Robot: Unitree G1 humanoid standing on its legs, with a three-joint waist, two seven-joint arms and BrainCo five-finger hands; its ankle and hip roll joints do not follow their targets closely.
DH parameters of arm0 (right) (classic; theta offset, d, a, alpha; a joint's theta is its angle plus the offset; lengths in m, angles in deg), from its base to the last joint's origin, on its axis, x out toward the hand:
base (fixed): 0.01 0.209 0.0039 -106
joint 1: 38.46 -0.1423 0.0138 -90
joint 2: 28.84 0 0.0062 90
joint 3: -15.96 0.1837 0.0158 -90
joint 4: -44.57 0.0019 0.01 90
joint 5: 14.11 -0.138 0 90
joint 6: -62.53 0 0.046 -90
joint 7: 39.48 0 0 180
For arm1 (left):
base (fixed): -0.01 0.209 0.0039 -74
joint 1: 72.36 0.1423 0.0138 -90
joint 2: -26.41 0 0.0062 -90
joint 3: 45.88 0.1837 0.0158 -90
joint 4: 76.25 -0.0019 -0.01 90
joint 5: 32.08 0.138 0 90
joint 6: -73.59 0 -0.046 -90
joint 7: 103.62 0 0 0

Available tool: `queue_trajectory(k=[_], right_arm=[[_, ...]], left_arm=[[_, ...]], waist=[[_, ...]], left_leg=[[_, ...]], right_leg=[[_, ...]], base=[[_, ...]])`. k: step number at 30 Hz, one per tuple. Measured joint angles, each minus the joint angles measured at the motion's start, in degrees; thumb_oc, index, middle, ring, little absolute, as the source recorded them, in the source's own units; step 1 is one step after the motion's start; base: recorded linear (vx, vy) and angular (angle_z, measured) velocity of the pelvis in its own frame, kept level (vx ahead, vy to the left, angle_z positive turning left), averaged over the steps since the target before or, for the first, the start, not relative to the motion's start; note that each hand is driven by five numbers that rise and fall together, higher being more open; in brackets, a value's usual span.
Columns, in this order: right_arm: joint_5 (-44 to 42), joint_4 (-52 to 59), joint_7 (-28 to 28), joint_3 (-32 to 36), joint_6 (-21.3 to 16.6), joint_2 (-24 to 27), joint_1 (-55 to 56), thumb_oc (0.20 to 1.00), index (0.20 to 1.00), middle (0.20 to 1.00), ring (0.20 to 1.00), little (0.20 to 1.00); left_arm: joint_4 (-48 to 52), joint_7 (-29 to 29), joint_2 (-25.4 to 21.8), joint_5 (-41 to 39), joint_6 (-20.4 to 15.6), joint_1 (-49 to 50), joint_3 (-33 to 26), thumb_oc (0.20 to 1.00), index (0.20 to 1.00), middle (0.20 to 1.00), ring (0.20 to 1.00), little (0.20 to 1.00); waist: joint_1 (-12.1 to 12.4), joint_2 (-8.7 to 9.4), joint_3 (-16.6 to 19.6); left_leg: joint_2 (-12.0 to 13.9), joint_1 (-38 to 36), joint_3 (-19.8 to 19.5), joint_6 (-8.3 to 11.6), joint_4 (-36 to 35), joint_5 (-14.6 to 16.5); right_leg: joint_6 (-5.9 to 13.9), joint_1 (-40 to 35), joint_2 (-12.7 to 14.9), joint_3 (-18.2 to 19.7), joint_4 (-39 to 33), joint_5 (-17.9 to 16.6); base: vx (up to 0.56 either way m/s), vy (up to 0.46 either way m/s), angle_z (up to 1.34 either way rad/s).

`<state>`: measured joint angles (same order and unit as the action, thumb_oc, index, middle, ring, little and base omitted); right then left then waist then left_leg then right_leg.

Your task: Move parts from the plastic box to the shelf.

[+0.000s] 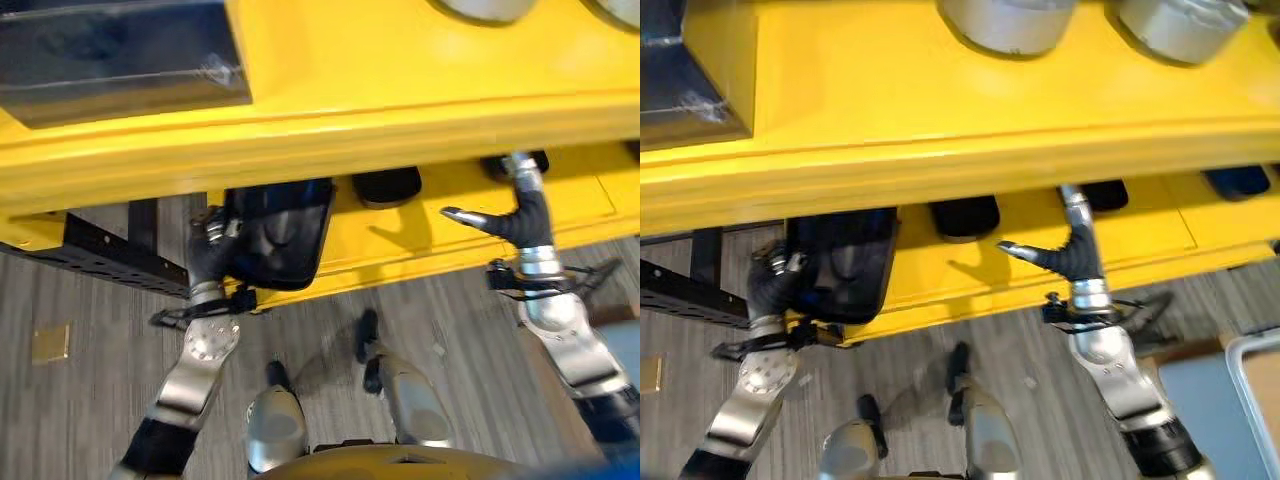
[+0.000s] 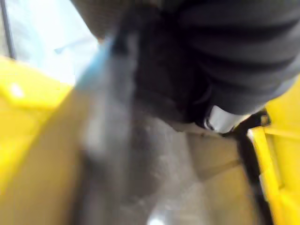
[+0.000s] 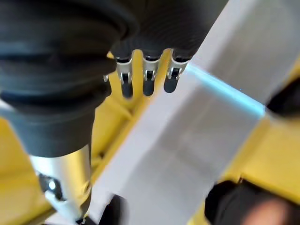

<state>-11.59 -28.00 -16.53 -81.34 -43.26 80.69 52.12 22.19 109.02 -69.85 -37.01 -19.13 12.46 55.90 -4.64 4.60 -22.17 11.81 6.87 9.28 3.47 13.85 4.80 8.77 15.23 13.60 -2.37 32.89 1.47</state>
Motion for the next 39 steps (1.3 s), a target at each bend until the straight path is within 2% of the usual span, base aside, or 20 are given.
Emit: queue_trajectory(k=[1,2,3,4,5,6,7,8,9,10,11,12,18,20,26,30,34,36,39], right_arm=[[0.03,0.3,0.16,0.19,-0.01,-0.31,-0.04,1.0,1.0,1.0,1.0,1.0],[0.22,0.25,0.32,0.33,-0.12,-0.96,0.15,1.0,1.0,1.0,1.0,1.0],[0.94,0.15,0.32,0.33,-0.07,-0.59,-0.17,1.0,1.0,1.0,1.0,1.0],[1.13,0.18,0.4,-0.02,-0.02,-0.97,-1.37,1.0,1.0,1.0,1.0,1.0],[1.17,0.09,0.7,-0.2,0.09,-0.73,-3.33,1.0,1.0,1.0,1.0,1.0],[1.16,0.09,1.32,-0.19,0.25,-0.67,-4.47,1.0,1.0,1.0,1.0,1.0],[1.14,0.29,1.86,-0.05,0.87,-0.1,-6.09,1.0,1.0,1.0,1.0,1.0],[1.1,1.05,2.26,0.58,1.22,2.18,-6.62,1.0,1.0,1.0,1.0,1.0],[1.06,1.9,2.47,1.93,1.26,4.31,-6.89,1.0,1.0,1.0,1.0,1.0],[0.93,2.14,2.79,3.37,1.29,5.4,-6.77,1.0,1.0,1.0,1.0,1.0],[0.79,2.14,2.94,4.54,1.53,5.57,-6.13,1.0,1.0,1.0,1.0,1.0],[0.41,2.24,2.99,5.18,1.7,5.56,-5.03,1.0,1.0,1.0,1.0,1.0],[-0.11,2.48,2.98,3.35,3.25,4.91,-7.51,1.0,1.0,1.0,1.0,1.0],[-0.09,2.49,2.74,3.27,3.98,4.92,-10.81,1.0,1.0,1.0,1.0,1.0],[-0.1,2.5,1.89,2.31,5.96,4.02,-14.27,1.0,1.0,1.0,1.0,1.0],[-0.11,2.5,1.45,2.31,6.33,3.28,-13.66,1.0,1.0,1.0,1.0,1.0],[-0.12,2.53,-0.97,1.92,6.58,3.02,-14.02,1.0,1.0,1.0,1.0,1.0],[-0.12,3.5,-2.82,1.32,6.3,3.1,-15.36,1.0,1.0,1.0,1.0,1.0],[-0.1,3.62,-2.92,0.58,5.3,3.1,-19.53,1.0,1.0,1.0,1.0,1.0]], left_arm=[[1.41,-0.01,-0.6,-0.05,-0.02,-2.02,0.67,0.2,0.2,0.2,0.2,0.2],[1.86,-0.1,-0.71,-0.07,-0.24,-4.98,0.9,0.2,0.2,0.2,0.2,0.2],[1.58,-0.11,-1.03,-0.11,-0.11,-7.58,0.92,0.2,0.2,0.2,0.2,0.2],[1.55,0.42,-1.28,-0.11,-0.04,-9.1,0.24,0.2,0.2,0.2,0.2,0.2],[1.49,1.41,-1.38,-0.17,0.0,-9.94,-0.04,0.2,0.2,0.2,0.2,0.2],[1.55,1.48,-1.74,-0.16,0.0,-10.38,0.06,0.2,0.2,0.2,0.2,0.2],[1.58,1.51,-1.73,-0.15,-0.03,-10.33,0.67,0.2,0.2,0.2,0.2,0.2],[1.67,1.43,-1.5,-0.15,-0.02,-10.13,1.78,0.2,0.2,0.2,0.2,0.2],[2.17,1.29,-1.49,-0.13,-0.01,-9.9,2.49,0.2,0.2,0.2,0.2,0.2],[2.37,1.18,-1.5,-0.15,-0.01,-9.94,2.56,0.2,0.2,0.2,0.2,0.2],[2.38,1.11,-1.54,-0.16,0.05,-10.21,2.32,0.2,0.2,0.2,0.2,0.2],[2.21,1.12,-1.42,-0.18,0.1,-10.19,2.18,0.2,0.2,0.2,0.2,0.2],[2.27,1.73,-1.12,-0.2,0.17,-11.02,-0.69,0.2,0.2,0.2,0.2,0.2],[2.25,2.42,-0.94,-0.15,0.19,-12.3,-1.12,0.2,0.2,0.2,0.2,0.2],[2.11,4.43,0.09,0.03,0.27,-13.11,-2.58,0.2,0.2,0.2,0.2,0.2],[2.08,7.69,1.53,0.08,0.26,-13.15,-5.54,0.2,0.2,0.2,0.2,0.2],[0.84,9.15,1.72,2.3,0.29,-14.33,-8.05,0.2,0.2,0.2,0.2,0.2],[-1.17,9.86,0.89,2.43,0.71,-17.91,-8.58,0.2,0.2,0.2,0.2,0.2],[-7.14,11.36,-0.4,2.28,2.63,-23.97,-8.58,0.2,0.2,0.2,0.2,0.2]], waist=[[0.69,0.99,0.35],[1.67,1.57,0.39],[2.66,1.69,-0.05],[3.38,1.87,-0.35],[2.83,1.04,-1.48],[2.46,1.29,-2.28],[2.36,1.24,-2.8],[1.82,0.66,-2.93],[0.98,0.25,-3.23],[-0.56,-0.37,-3.63],[-1.02,-0.13,-4.63],[-1.0,-0.12,-5.44],[-0.46,-1.05,-6.58],[0.72,-1.16,-7.16],[1.14,-0.93,-8.04],[0.96,-1.01,-8.26],[0.85,-1.01,-8.25],[0.78,-1.04,-8.22],[-0.77,-1.11,-8.18]], left_leg=[[-0.01,2.9,-1.32,0.6,1.76,-0.4],[-0.14,6.95,-4.76,1.73,3.87,-1.09],[0.58,9.16,-6.52,2.74,4.48,-2.26],[1.58,10.87,-7.21,2.5,4.92,-3.52],[3.11,12.17,-7.65,0.67,3.94,-7.28],[3.5,12.67,-7.37,-0.93,2.87,-10.63],[4.26,12.79,-6.84,-1.12,0.99,-14.11],[4.24,12.74,-6.38,0.01,-0.68,-14.35],[3.07,12.22,-5.06,1.31,-0.93,-11.41],[2.71,11.98,-3.13,1.48,-2.43,-9.73],[2.61,12.03,-3.15,2.41,-3.03,-10.39],[2.37,12.06,-2.53,2.52,-2.77,-10.48],[0.47,14.25,-1.65,1.87,-1.47,-10.33],[0.52,16.51,-1.89,1.66,1.33,-9.82],[1.27,22.4,-3.75,1.72,13.96,-4.11],[1.35,22.58,-3.89,2.24,15.55,-2.91],[1.35,22.43,-4.0,1.56,17.17,-2.02],[1.23,22.17,-3.56,1.29,18.12,-1.15],[1.14,22.06,-3.0,0.78,19.57,-0.25]], right_leg=[[0.57,-1.83,1.33,2.05,-1.19,1.55],[2.03,-8.19,0.04,2.61,-11.78,3.7],[2.28,-11.44,-0.96,1.12,-18.38,5.55],[2.96,-12.32,-2.22,1.0,-21.0,8.17],[1.74,-11.22,-4.27,0.0,-19.64,8.92],[0.7,-10.16,-4.99,-0.22,-18.81,9.25],[-0.57,-8.7,-5.91,-0.3,-18.14,9.2],[-1.77,-7.32,-6.09,-0.13,-17.95,9.17],[-1.98,-5.96,-6.21,0.02,-17.84,8.49],[-1.35,-4.67,-6.87,0.07,-17.57,7.58],[-1.24,-3.62,-6.75,0.32,-16.38,7.33],[-1.13,-3.02,-6.49,0.91,-15.53,7.28],[-0.44,1.27,-4.2,2.29,-11.48,8.14],[-0.74,3.97,-4.05,2.41,-7.65,9.31],[-1.94,9.16,-3.59,2.85,4.25,14.94],[-1.98,9.12,-3.53,3.07,5.41,15.78],[-1.55,8.15,-3.4,3.18,5.33,15.78],[-1.24,7.77,-3.15,3.66,5.14,15.67],[-1.02,7.54,-2.86,4.51,5.23,15.55]], base=[[-0.09,-0.402,1.37],[-0.21,-0.375,0.86],[-0.26,-0.235,0.74],[-0.29,-0.179,0.57],[-0.29,-0.127,0.42],[-0.25,-0.064,0.27],[-0.21,-0.02,0.07],[-0.15,0.022,-0.11],[-0.14,0.034,-0.04],[-0.13,0.048,-0.06],[-0.13,0.058,-0.08],[-0.12,0.054,-0.16],[-0.14,0.029,-0.04],[-0.19,0.01,0.05],[-0.06,0.008,0.04],[0.03,0.01,-0.02],[0.09,0.06,0.0],[0.13,0.104,-0.08],[0.1,0.097,-0.11]])
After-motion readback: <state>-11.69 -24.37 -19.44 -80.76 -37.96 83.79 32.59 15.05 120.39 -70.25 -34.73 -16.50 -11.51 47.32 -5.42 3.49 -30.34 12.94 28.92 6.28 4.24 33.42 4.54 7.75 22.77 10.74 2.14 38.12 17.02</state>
